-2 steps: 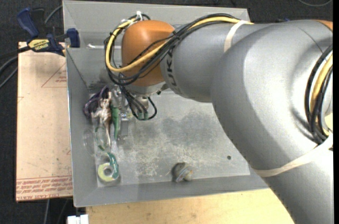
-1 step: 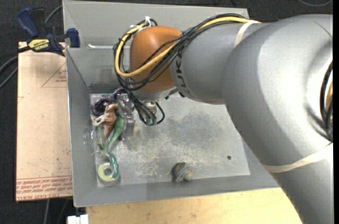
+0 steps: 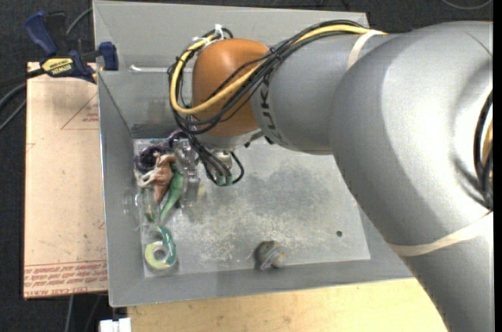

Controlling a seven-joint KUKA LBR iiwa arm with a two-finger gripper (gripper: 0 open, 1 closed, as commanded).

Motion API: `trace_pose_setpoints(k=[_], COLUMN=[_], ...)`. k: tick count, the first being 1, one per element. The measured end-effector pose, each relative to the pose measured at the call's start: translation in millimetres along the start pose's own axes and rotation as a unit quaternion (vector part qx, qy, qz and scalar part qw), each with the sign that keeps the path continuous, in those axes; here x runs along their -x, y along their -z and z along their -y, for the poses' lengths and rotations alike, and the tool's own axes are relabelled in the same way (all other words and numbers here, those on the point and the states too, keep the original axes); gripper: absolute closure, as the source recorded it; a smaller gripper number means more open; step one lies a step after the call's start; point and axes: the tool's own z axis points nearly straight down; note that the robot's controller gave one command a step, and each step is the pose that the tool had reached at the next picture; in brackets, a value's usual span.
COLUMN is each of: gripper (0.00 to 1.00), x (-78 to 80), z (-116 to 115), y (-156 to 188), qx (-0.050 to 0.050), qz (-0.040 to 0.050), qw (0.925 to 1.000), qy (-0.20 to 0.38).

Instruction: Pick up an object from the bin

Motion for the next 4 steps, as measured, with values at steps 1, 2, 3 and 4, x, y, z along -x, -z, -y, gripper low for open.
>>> trace_pose_setpoints(k=[1, 2, 3, 4], gripper=[1.0, 1.0, 1.0, 1.0], x=[-0.6, -2.3, -0.3, -1.8], z=[0, 0, 0, 0], y=[3, 19, 32, 42], qx=[0.0, -0.001, -0.001, -0.001], qz=[-0.0006, -0.0042, -0.0012, -0.0046], qw=[1.0, 1.0, 1.0, 1.0], qy=[0.0, 0.0, 0.0, 0.0])
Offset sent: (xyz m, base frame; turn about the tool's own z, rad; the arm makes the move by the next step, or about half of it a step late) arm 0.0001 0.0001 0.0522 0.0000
